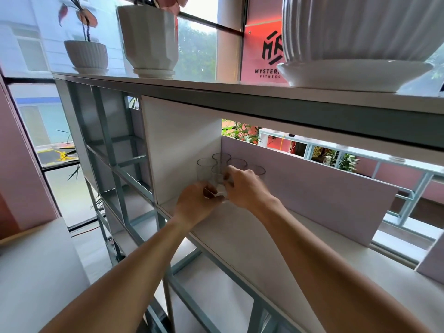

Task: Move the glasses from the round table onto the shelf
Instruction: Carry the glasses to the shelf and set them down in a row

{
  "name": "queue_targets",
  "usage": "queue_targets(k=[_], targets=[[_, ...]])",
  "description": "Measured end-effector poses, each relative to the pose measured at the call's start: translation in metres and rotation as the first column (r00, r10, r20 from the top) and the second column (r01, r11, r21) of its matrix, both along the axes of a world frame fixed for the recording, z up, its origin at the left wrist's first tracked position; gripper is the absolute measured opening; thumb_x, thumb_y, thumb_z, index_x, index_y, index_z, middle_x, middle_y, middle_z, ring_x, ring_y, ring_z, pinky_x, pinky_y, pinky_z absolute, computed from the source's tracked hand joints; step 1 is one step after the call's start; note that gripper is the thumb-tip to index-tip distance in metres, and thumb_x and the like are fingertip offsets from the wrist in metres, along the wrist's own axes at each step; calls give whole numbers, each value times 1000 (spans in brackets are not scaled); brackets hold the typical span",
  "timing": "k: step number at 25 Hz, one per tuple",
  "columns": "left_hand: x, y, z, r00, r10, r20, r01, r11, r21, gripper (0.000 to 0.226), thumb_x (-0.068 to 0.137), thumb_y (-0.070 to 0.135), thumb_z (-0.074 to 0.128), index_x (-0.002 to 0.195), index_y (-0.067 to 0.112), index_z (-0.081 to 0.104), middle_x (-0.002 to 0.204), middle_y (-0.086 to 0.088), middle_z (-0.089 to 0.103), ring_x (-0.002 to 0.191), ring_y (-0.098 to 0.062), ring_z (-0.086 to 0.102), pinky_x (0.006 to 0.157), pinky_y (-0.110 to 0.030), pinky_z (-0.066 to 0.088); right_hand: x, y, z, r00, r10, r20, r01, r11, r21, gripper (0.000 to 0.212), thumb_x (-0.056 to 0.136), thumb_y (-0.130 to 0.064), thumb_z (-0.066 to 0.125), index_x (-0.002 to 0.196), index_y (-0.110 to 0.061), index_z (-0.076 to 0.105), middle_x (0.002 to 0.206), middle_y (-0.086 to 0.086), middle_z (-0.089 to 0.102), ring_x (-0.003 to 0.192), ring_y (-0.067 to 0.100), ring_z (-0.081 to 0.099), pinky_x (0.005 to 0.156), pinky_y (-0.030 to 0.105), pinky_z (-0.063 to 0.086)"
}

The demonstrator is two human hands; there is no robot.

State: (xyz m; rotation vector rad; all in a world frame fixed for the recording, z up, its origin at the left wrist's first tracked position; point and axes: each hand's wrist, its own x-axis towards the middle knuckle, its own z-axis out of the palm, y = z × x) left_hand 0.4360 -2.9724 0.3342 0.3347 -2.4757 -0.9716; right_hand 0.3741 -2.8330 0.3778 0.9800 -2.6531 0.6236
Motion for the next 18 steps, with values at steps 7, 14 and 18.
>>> queue_targets(k=[7,14,18], targets=[[14,15,1,982,-86,-170,83,996,-23,35,62,48,84,74,26,59,82,7,61,75,-5,57,59,-20,38,14,36,9,999,29,27,-26,997,-74,11,88,-37,55,97,-33,61,92,0,70,78,23,67,68,44,61],[10,59,-2,949,-288,-130,289,957,-10,39,58,53,86,66,23,61,64,6,63,59,-11,56,58,-25,43,29,94,14,998,-33,58,36,998,-51,5,88,-34,64,91,-32,67,87,-5,69,75,14,66,69,38,62],[0,76,-1,943,-311,-119,312,950,-11,25,65,38,85,66,26,64,66,10,64,61,-4,58,60,-17,40,29,109,9,994,-90,59,94,993,-72,7,88,-35,61,90,-30,66,86,0,69,74,16,65,69,39,61]])
